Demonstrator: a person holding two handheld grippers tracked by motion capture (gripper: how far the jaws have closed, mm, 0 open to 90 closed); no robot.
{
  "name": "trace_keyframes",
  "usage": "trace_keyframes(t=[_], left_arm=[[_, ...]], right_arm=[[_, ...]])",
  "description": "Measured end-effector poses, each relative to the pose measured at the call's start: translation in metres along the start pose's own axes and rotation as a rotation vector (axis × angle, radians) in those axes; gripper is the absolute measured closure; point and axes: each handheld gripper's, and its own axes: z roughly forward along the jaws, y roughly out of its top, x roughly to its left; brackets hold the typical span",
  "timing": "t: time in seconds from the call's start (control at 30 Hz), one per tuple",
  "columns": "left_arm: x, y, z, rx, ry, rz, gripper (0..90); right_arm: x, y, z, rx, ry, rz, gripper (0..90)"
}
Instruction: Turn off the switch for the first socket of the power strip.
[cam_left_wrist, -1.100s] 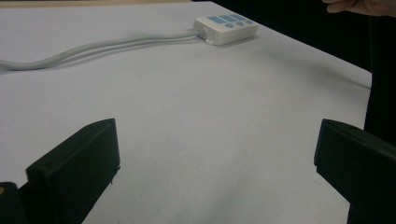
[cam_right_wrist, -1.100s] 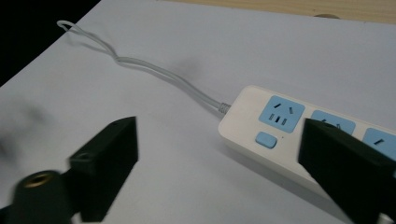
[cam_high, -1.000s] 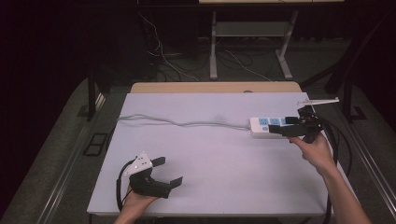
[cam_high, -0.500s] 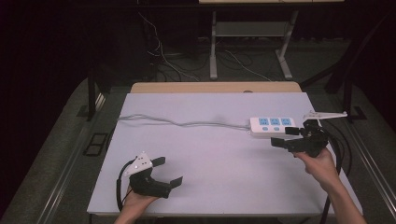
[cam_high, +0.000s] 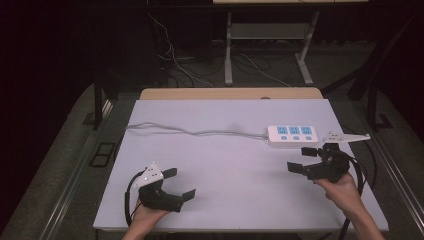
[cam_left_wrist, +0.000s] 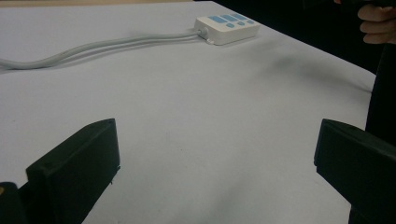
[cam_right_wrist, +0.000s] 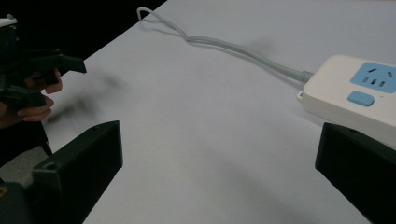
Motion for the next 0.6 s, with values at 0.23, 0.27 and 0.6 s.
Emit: trace_keyframes(t=[0.23, 0.27, 0.6], left_arm=[[0.000, 0.000, 0.000, -0.001, -0.001, 0.001, 0.0], [0.000, 0.000, 0.000, 0.001, -0.001, 0.001, 0.0], [0.000, 0.000, 0.000, 0.007, 0.000, 0.001, 0.0]], right_arm=[[0.011, -0.019, 0.001, -0.026, 0.007, -0.009, 0.4], [0.012, -0.021, 0.001, -0.028, 0.009, -0.008, 0.4], [0.016, -0.054, 0.009, -0.007, 0.000, 0.008, 0.4]])
